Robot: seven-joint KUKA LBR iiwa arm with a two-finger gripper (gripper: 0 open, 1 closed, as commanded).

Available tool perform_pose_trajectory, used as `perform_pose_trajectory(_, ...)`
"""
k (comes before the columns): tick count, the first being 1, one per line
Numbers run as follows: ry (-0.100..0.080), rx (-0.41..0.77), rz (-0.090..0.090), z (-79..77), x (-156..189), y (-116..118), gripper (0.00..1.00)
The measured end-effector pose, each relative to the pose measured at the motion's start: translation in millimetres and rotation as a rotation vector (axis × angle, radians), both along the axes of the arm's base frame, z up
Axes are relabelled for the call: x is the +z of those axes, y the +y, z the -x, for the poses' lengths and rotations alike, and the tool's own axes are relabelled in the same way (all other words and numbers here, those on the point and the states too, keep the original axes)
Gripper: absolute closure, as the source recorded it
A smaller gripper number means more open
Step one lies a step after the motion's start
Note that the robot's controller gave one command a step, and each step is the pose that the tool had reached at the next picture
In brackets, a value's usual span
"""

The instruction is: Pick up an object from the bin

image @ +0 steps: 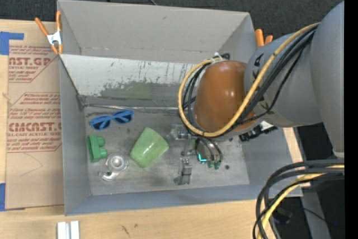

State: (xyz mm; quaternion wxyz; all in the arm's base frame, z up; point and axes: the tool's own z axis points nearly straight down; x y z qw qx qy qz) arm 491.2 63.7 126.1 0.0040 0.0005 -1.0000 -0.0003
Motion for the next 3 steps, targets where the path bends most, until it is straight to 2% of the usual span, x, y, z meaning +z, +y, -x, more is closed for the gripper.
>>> perform_pose_trajectory(1,-0.006,-0.369,0.002,-30.0,-44.1,41.3,0.0)
perform_pose_trajectory(2,-0.006,-0.369,0.002,-30.2,-42.9,40.7,1.0)
perform_pose_trajectory(3,-0.015,-0.383,-0.002,-34.4,74.5,57.6,1.0)
